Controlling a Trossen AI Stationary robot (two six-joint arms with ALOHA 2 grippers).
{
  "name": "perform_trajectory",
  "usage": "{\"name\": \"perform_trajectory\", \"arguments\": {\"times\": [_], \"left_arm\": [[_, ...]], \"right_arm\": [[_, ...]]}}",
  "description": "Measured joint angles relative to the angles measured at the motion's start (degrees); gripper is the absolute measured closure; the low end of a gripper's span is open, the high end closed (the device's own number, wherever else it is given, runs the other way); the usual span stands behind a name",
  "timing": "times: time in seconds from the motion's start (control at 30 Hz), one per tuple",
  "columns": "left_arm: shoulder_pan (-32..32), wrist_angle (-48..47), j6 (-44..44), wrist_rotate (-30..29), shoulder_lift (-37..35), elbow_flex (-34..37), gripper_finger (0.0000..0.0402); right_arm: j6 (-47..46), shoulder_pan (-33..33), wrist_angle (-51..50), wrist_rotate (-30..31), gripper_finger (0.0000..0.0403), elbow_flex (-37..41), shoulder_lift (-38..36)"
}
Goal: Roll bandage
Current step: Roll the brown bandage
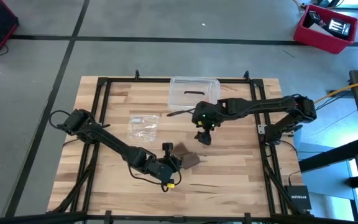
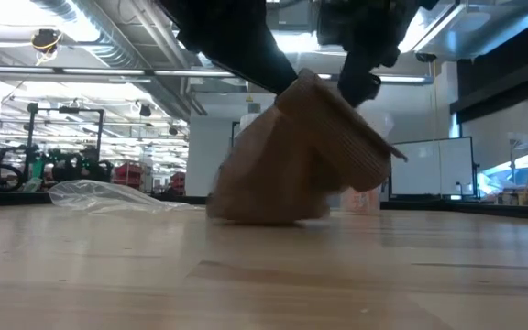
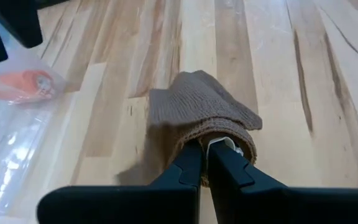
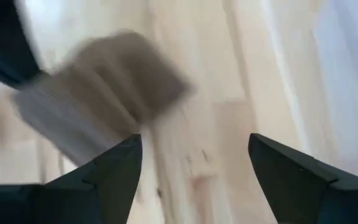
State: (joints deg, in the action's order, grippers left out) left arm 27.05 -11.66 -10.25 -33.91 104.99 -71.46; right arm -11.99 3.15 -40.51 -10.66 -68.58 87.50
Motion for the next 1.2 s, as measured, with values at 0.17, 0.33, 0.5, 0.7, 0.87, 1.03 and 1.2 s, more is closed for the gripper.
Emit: {"name": "perform_trajectory", "arguments": {"times": [0.17, 0.33, 0.5, 0.7, 0.87, 1.03, 1.2], "left_arm": [[0.09, 0.86, -0.10, 0.02, 0.00, 0.00, 0.0396], [-0.02, 0.55, -1.32, -0.05, 0.00, -0.02, 0.0396], [-0.26, 0.73, -1.32, -0.74, 0.00, -0.02, 0.0396], [0.01, 1.80, 0.11, -0.83, 0.00, -0.02, 0.0396], [0.79, 2.25, 3.28, -0.85, 0.00, -0.07, 0.0396], [1.26, 2.18, 4.45, -0.83, 0.00, -0.07, 0.0396], [1.40, 2.17, 4.44, -0.87, 0.00, -0.07, 0.0396]], "right_arm": [[2.81, -1.42, -6.72, -4.63, 0.0107, -0.04, -1.22], [5.79, -9.11, 0.67, -4.09, 0.0107, 4.30, -2.60], [7.03, -17.31, 18.18, 6.28, 0.0107, 10.58, -1.70], [10.83, -18.92, 26.51, 10.39, 0.0112, 11.58, 1.47], [13.64, -18.88, 30.49, 5.94, 0.0158, 11.58, 3.34], [14.18, -18.92, 30.65, 4.45, 0.0232, 11.58, 3.45], [15.50, -18.88, 30.64, 5.88, 0.0324, 11.58, 3.47]]}}
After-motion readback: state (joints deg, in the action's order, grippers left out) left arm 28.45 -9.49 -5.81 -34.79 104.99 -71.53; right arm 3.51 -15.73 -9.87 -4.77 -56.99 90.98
